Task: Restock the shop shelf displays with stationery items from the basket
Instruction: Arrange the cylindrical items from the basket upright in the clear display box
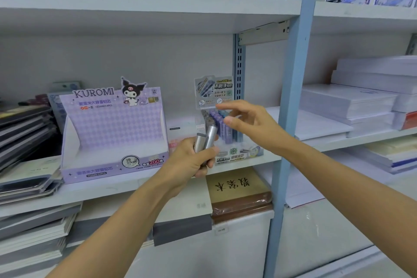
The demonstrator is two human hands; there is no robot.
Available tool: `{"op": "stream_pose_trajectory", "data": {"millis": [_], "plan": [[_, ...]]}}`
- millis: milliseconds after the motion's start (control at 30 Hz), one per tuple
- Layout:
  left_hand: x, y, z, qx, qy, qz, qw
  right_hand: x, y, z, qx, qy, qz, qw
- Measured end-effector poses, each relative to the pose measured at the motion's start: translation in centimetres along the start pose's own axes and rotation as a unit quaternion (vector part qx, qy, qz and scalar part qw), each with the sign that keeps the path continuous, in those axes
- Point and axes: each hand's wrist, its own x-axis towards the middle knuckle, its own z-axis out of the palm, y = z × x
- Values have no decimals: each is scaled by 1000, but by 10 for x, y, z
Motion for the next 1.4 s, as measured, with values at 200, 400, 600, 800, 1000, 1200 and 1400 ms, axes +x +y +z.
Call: {"op": "stream_pose_trajectory", "data": {"millis": [200, 400, 600, 800, 1000, 1200, 1400], "plan": [[-3, 7, 0, -52, 39, 32, 997, -7, -10, 5, 96, -32, 13, 995], [-3, 8, -7, -136, 136, 81, 978, -14, -3, 10, 142, -11, 29, 989], [-9, 16, 0, -123, 132, 92, 979, -21, -10, 18, 108, -29, 17, 994], [-7, 16, 1, -39, 100, 80, 991, -10, -23, 9, 74, 16, 7, 997], [-4, 13, 6, -6, 61, 77, 995, -4, -21, 9, 75, -39, 18, 996], [-1, 11, 5, -65, 101, 14, 993, 6, -7, -13, 103, 120, 40, 987], [1, -3, 9, 128, 80, 2, 988, 7, 25, -24, 96, 203, 112, 968]]}}
